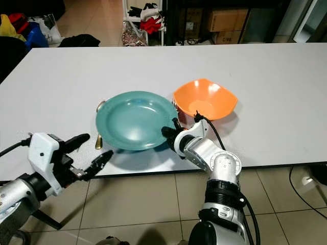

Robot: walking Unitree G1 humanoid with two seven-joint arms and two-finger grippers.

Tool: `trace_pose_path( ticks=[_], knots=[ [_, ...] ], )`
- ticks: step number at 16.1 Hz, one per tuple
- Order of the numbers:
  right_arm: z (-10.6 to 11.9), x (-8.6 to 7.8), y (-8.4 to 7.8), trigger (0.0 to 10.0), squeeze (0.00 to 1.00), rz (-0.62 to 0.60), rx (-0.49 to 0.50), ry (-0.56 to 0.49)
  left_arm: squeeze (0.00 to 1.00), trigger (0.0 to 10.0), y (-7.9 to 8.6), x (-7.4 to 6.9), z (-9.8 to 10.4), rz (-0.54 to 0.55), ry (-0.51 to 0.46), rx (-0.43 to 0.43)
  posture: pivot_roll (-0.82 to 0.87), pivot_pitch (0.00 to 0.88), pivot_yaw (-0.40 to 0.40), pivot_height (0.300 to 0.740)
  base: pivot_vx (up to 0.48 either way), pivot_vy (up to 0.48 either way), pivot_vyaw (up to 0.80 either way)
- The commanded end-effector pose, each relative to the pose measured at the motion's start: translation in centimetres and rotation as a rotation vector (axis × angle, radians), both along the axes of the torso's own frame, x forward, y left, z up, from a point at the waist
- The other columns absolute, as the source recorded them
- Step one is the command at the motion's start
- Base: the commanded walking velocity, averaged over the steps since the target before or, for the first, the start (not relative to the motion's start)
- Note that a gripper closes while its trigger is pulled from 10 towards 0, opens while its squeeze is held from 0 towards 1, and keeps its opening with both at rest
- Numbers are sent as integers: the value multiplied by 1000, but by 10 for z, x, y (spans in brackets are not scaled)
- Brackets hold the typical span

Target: Setting the table

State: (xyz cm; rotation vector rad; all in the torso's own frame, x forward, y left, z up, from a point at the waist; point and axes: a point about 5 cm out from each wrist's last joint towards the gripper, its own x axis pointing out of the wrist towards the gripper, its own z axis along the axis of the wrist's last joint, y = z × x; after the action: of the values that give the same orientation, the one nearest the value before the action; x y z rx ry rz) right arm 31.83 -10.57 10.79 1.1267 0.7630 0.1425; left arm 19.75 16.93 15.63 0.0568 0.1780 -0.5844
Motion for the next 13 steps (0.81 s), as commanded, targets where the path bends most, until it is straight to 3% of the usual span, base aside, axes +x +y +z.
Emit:
trace_pose_path(
  ticks=[1,4,5,6,13],
  knots=[
    [14,9,5,10000,0,2,3,-59,0,10000,-2,-3,1,-18,3,9,-70,43,35,740,0,0,0],
    [16,11,7,10000,180,8,-12,-74,0,10000,-3,-4,0,-16,7,7,-69,43,32,740,0,0,0],
    [16,12,9,10000,600,13,-13,-75,0,10000,-3,-3,0,-15,7,6,-69,43,32,740,0,0,0],
    [14,11,10,10000,714,22,-15,-73,0,10000,-3,-4,-1,-14,7,7,-69,43,32,740,0,0,0],
    [12,10,10,10000,737,23,-17,-73,0,10000,-2,-3,-1,-10,7,7,-72,44,32,740,0,0,0]
  ],
)
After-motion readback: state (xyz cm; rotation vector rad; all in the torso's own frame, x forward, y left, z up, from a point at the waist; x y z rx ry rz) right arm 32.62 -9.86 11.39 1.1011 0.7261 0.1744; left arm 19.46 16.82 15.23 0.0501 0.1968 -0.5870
